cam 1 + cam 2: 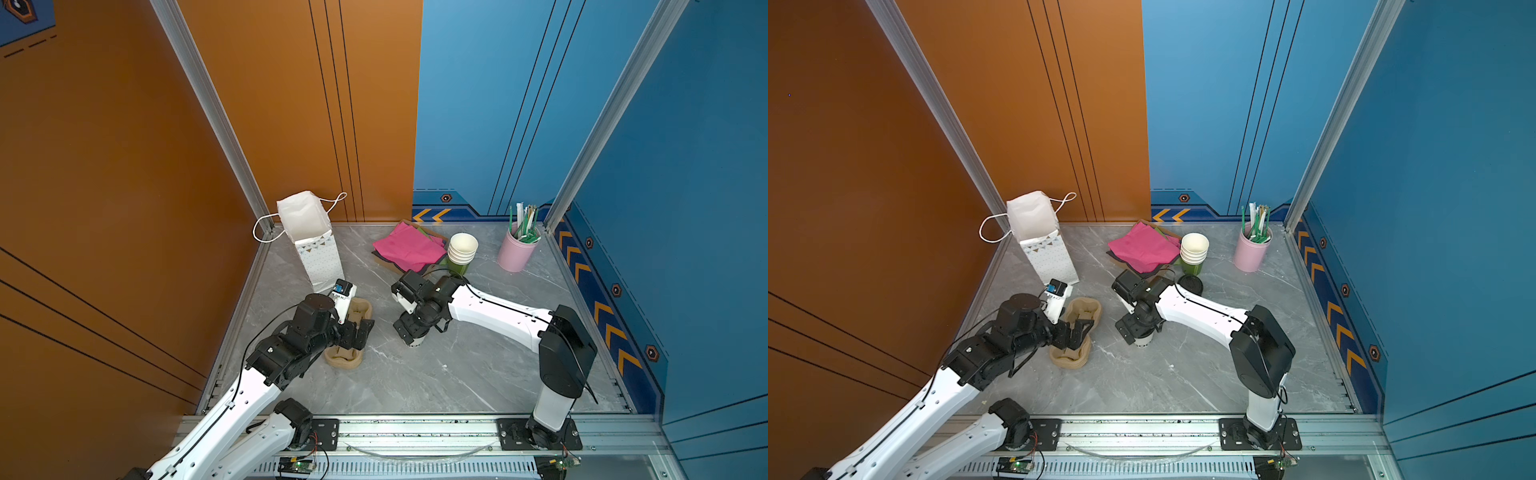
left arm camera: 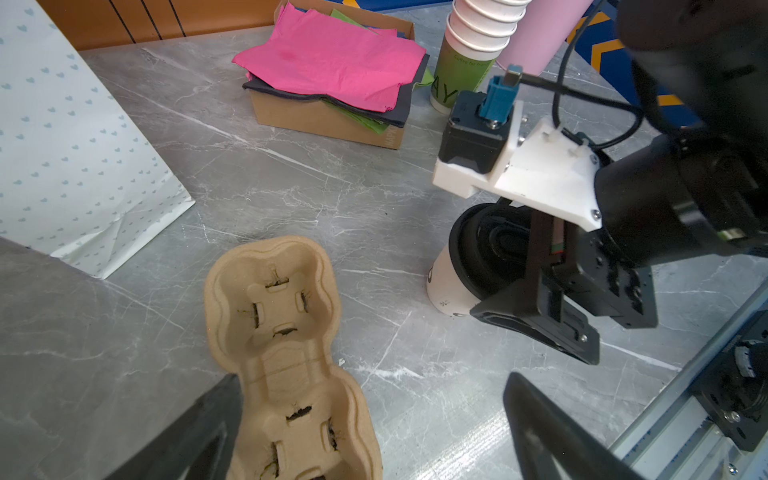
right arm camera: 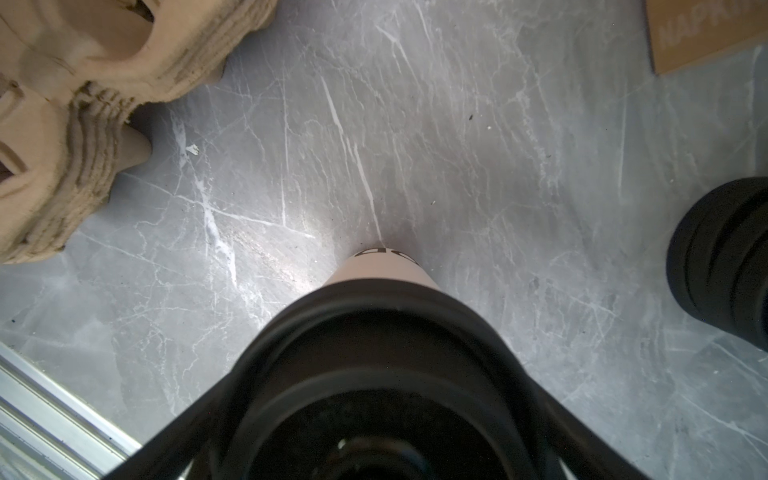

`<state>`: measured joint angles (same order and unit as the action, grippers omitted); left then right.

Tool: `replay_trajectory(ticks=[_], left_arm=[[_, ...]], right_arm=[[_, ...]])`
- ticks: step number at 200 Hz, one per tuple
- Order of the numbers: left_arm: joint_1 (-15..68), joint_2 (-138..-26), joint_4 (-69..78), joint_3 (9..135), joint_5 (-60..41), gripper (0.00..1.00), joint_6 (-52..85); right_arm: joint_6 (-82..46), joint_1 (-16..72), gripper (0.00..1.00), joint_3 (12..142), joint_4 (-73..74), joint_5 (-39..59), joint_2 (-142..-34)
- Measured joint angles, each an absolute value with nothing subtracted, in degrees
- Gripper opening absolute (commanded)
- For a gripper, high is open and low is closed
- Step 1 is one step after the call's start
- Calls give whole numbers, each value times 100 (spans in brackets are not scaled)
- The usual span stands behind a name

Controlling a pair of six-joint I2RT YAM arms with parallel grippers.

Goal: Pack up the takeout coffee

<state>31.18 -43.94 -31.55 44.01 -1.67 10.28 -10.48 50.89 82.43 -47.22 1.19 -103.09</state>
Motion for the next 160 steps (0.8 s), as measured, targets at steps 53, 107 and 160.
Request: replay_trajectory(ticks=[53, 107, 160], left_arm=[[3118, -4390, -3151, 4392, -169, 98, 1035], [3118, -4316, -3151, 4381, -174, 98, 1052], [3114, -4416, -3151, 4394, -375, 98, 1249]], right_arm=[[-1052, 5033, 100, 8294, -4737, 123, -10141], [-1052, 4987, 100, 8385, -4709, 305, -9974], [-1127, 4906, 100, 8381, -4591, 438, -9568]])
